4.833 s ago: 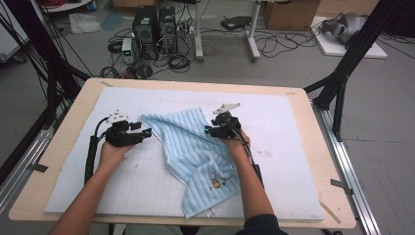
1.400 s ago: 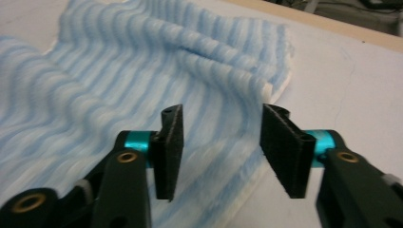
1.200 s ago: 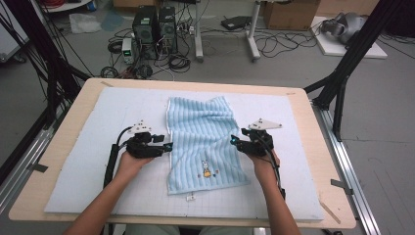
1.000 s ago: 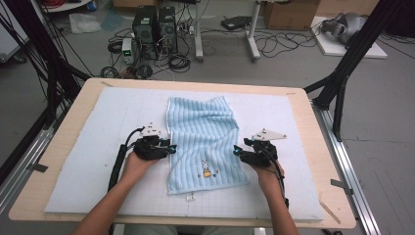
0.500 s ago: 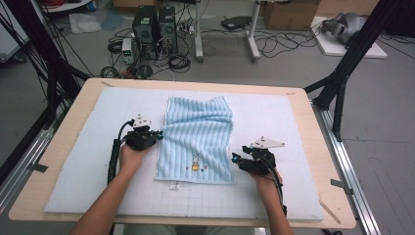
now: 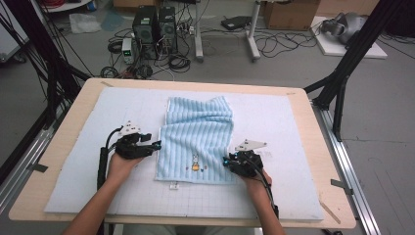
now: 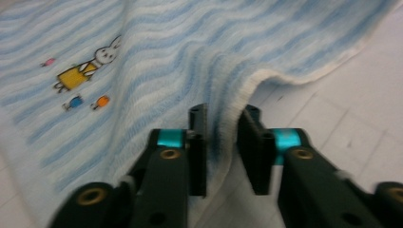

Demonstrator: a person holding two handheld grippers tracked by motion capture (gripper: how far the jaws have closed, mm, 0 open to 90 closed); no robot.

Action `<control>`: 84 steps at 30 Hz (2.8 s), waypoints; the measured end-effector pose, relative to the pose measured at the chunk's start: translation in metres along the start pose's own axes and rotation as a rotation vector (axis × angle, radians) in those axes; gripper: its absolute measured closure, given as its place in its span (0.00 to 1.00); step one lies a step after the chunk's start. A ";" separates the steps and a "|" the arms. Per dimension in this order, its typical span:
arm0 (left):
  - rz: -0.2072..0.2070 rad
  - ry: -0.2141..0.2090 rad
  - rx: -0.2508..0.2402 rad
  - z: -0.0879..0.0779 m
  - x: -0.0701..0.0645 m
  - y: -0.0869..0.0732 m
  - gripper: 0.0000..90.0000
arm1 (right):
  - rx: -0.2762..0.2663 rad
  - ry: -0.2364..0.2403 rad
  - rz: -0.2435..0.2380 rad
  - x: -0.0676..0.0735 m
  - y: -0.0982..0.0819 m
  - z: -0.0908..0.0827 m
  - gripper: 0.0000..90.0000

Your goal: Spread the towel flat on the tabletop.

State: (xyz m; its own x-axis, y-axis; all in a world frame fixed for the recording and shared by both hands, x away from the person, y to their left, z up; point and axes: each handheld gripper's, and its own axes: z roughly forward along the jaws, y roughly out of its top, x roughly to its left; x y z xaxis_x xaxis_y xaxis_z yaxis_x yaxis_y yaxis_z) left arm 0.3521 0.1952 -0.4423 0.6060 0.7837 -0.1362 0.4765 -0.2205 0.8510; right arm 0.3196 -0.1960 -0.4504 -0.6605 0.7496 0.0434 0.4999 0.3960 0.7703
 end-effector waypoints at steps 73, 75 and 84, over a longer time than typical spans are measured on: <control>0.030 -0.120 0.067 -0.003 -0.031 -0.014 0.56 | 0.060 0.048 -0.054 0.017 -0.018 -0.026 0.64; 0.076 -0.104 0.129 0.007 -0.037 -0.013 0.58 | 0.064 0.043 -0.059 0.018 -0.017 -0.026 0.72; 0.173 -0.180 0.154 -0.007 -0.050 -0.021 0.96 | 0.107 0.163 -0.056 0.017 -0.022 -0.038 0.96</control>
State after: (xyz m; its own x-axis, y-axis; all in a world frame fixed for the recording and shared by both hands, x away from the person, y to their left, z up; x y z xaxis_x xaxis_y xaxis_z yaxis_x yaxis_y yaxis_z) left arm 0.3075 0.1642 -0.4498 0.7836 0.6139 -0.0953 0.4387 -0.4383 0.7845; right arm 0.2766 -0.2123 -0.4422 -0.7665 0.6325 0.1115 0.5109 0.4952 0.7027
